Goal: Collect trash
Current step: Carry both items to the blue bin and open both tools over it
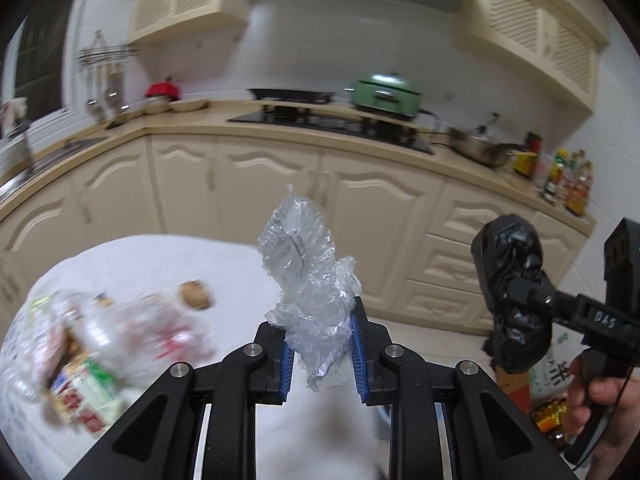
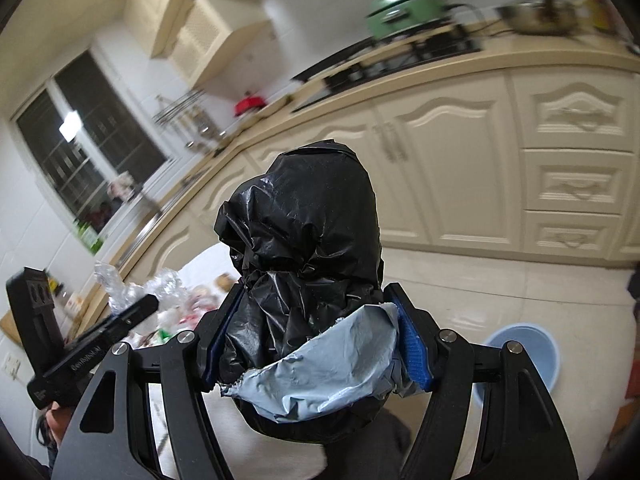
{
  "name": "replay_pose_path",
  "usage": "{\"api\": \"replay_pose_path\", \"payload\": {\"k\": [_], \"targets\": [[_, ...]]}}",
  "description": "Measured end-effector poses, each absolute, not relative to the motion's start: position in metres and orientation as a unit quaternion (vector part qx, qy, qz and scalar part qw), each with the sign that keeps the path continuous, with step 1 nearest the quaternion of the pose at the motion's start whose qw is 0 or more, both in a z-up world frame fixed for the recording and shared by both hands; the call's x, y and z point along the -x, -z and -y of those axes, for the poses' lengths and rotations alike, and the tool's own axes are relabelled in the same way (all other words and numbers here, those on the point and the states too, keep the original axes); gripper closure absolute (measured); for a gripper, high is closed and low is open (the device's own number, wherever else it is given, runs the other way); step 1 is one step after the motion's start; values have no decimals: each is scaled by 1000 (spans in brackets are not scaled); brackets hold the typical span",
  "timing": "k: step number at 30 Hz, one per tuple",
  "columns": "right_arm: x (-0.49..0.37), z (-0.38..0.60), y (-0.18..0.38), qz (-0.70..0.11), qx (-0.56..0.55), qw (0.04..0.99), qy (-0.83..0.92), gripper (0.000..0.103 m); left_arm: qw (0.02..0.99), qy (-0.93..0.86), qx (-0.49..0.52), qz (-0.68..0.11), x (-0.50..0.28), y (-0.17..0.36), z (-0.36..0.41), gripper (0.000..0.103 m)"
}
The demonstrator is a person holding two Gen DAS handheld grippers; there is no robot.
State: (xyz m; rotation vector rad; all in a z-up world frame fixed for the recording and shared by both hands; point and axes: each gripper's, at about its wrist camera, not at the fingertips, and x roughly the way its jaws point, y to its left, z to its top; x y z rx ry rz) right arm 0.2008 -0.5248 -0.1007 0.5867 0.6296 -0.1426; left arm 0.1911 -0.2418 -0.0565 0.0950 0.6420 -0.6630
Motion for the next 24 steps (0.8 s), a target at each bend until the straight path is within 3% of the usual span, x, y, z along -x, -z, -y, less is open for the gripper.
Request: {"api": "replay_pose_path", "payload": {"k": [12, 24], "targets": [[-125, 636, 141, -307, -337, 866, 207, 33, 823, 433, -72, -360, -235, 101, 363, 83], [-123, 704, 224, -350, -386, 815, 254, 33, 736, 460, -128, -480, -301, 192, 514, 82]]}}
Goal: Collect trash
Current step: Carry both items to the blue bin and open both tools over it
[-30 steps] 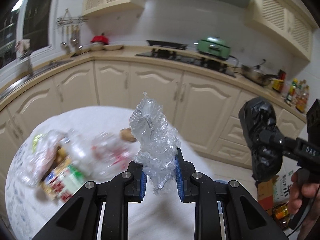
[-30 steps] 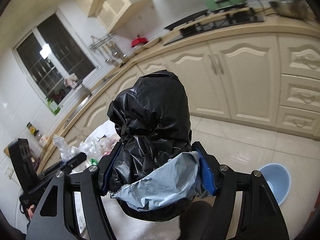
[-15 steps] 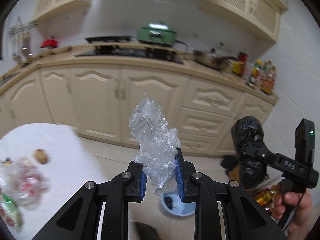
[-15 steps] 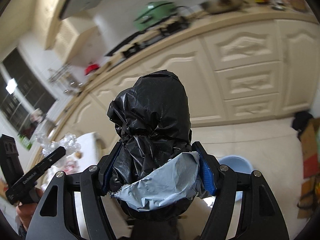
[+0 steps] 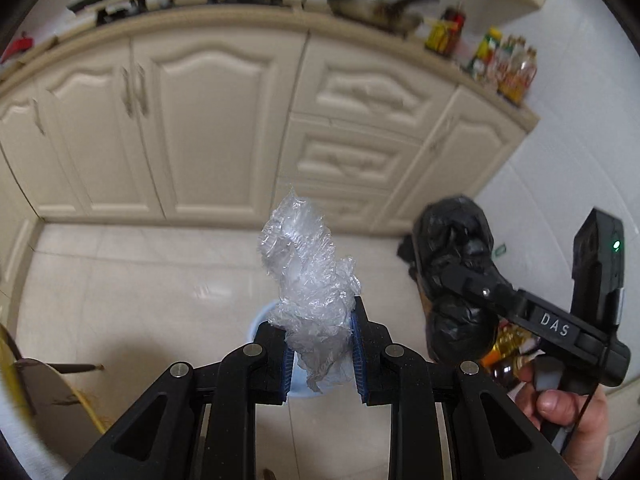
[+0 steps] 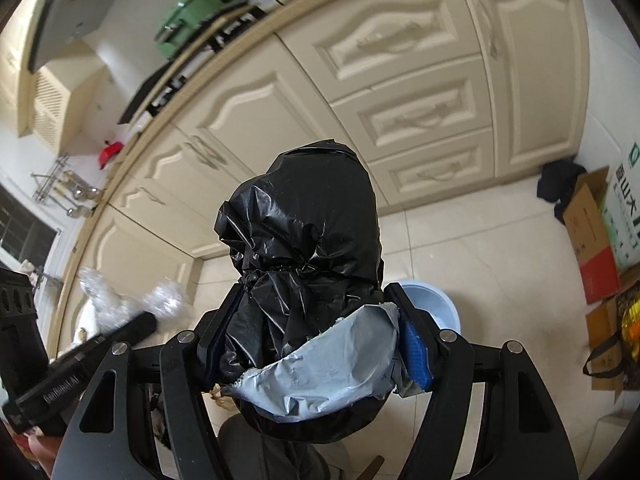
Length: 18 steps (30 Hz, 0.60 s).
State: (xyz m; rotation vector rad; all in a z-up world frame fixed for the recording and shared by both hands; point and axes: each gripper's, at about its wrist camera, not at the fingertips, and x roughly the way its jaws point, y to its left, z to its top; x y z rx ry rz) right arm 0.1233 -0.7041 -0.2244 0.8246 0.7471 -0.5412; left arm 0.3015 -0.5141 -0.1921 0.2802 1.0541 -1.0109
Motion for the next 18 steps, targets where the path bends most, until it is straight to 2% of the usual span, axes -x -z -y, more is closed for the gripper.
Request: {"api": "replay_pose_path", "payload": {"k": [4, 5, 8, 9, 10, 13, 15, 18], "targets": [[-130, 719, 252, -369, -398, 798, 260, 33, 710, 466, -139, -510, -318, 223, 563, 80], [-132, 724, 261, -373, -404, 793, 261, 31, 701, 468, -140, -520, -322, 233, 575, 76], [-135, 734, 289, -391, -429, 772, 259, 28, 672, 455, -150, -565, -334, 268, 601, 35], [-134, 737, 298, -394, -439, 763, 266, 26, 679, 435, -160, -569, -344, 279, 603, 31], [-132, 738, 303, -395, -443, 758, 270, 20, 681, 429, -161, -571, -348, 284, 605, 31], [-124, 738, 310, -394, -450, 751, 280, 15, 690, 407, -164, -576, -368, 293, 601, 28], [-120, 735, 309, -393, -448, 750, 287, 9, 705, 400, -167, -561, -373, 290, 597, 23], [-119, 730, 306, -396, -441, 750, 294, 3, 726, 393, -169, -538, -383, 278, 592, 20]]}}
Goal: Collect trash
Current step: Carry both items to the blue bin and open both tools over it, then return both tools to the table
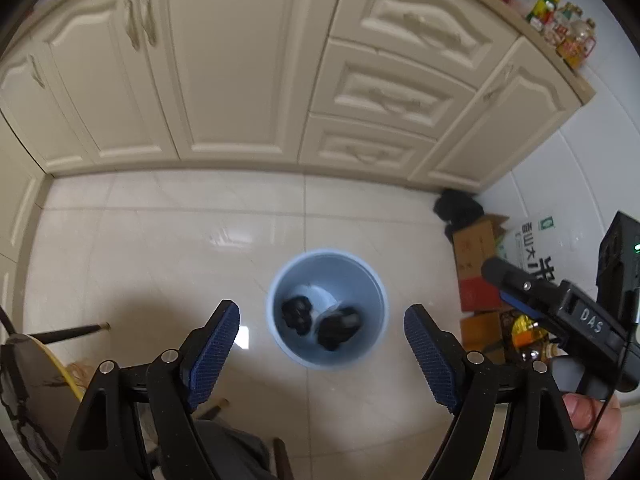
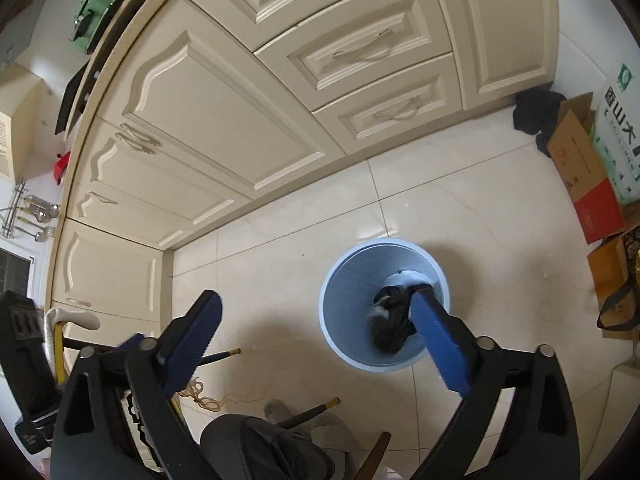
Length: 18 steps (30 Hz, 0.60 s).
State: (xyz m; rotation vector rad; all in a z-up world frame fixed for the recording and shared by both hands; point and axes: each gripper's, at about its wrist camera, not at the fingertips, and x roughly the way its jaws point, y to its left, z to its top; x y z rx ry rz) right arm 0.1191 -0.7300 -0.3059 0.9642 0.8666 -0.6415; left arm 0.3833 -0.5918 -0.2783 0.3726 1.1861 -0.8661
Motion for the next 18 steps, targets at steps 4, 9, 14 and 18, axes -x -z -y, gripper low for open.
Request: {"api": "replay_pose_path", "payload": {"k": [4, 9, 14, 18], "targets": [[-121, 720, 297, -398, -435, 751, 299, 0, 752, 385, -164, -509, -390, 260, 581, 13], [-129, 699, 273, -392, -419, 765, 294, 0, 778, 382, -158, -473, -393, 234, 564, 8], [-144, 667, 232, -377, -394, 793, 273, 0, 806, 382, -141, -430, -374, 200, 530, 7], [-161, 631, 192, -360, -362, 823, 249, 0, 835, 370, -117, -389, -356, 166, 487, 1]]}}
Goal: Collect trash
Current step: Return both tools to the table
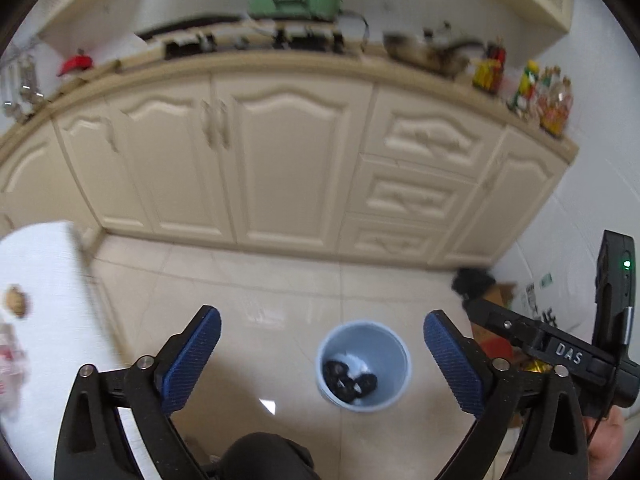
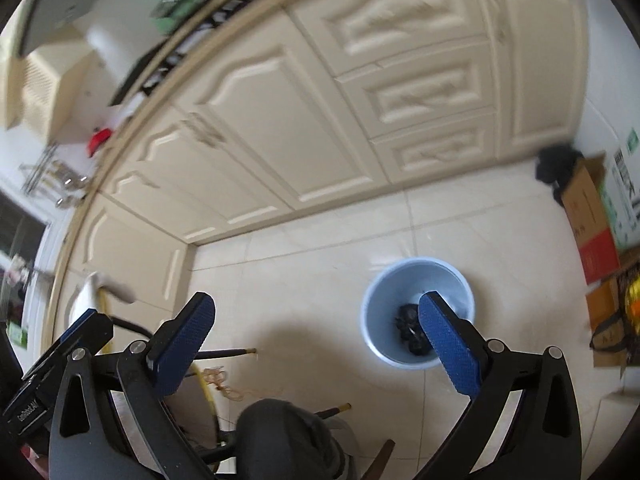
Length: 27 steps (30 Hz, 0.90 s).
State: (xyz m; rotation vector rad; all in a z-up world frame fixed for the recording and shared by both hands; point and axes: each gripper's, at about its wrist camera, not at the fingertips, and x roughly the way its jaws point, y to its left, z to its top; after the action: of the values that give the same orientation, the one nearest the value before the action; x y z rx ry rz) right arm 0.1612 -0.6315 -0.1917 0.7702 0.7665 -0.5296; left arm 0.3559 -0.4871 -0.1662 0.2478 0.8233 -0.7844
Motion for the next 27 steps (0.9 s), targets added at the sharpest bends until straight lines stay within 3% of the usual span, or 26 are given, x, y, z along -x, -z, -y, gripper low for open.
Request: {"api": "replay_pose_path", "payload": {"k": [6, 11, 19, 27], "targets": [[-188, 576, 140, -335, -326, 860, 206, 0, 874, 341, -91, -333, -330, 130, 424, 1], [-214, 522, 103, -319, -290, 888, 161, 0, 902, 309, -63, -296, -276, 89, 326, 1], [-253, 433, 63, -311, -229, 918, 90, 0, 936, 237, -24, -261, -187, 60, 169, 1], [-282, 356, 38, -304, -170, 937, 29, 0, 956, 174, 12, -237, -136, 46, 90, 1]]}}
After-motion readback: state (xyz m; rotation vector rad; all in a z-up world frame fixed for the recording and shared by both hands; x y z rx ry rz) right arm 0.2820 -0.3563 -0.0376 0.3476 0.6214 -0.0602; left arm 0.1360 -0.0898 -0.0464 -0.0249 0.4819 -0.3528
